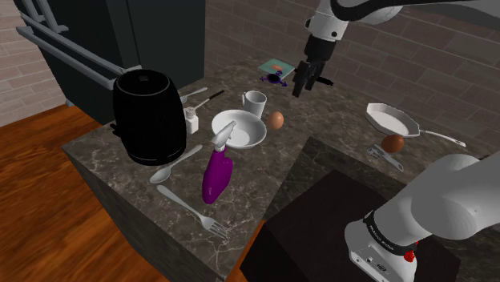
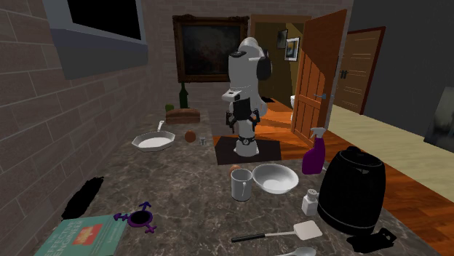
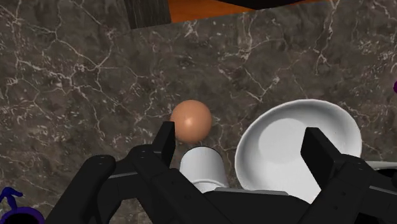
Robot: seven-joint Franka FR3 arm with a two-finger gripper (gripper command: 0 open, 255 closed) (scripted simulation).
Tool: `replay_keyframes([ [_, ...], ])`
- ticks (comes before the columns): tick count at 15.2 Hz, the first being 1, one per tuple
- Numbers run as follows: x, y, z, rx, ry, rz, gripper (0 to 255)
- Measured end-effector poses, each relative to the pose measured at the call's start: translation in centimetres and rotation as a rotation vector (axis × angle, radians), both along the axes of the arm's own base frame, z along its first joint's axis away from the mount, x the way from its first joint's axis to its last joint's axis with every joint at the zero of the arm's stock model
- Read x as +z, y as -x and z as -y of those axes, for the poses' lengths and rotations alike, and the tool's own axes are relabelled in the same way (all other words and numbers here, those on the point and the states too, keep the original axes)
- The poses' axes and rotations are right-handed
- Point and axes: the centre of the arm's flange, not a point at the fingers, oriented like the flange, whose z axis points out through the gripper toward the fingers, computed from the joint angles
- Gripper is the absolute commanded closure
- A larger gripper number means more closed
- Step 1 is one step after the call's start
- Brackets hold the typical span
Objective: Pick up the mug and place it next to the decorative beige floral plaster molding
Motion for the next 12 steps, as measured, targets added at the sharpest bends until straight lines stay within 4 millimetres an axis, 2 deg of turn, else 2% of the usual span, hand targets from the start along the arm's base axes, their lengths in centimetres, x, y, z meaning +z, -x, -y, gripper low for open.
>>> replay_keyframes([
  [11,-6.3,-12.1,1.7,0.022,0.009,0.018,0],
  [12,-6.8,-13.7,1.6,0.024,0.010,0.020,0],
])
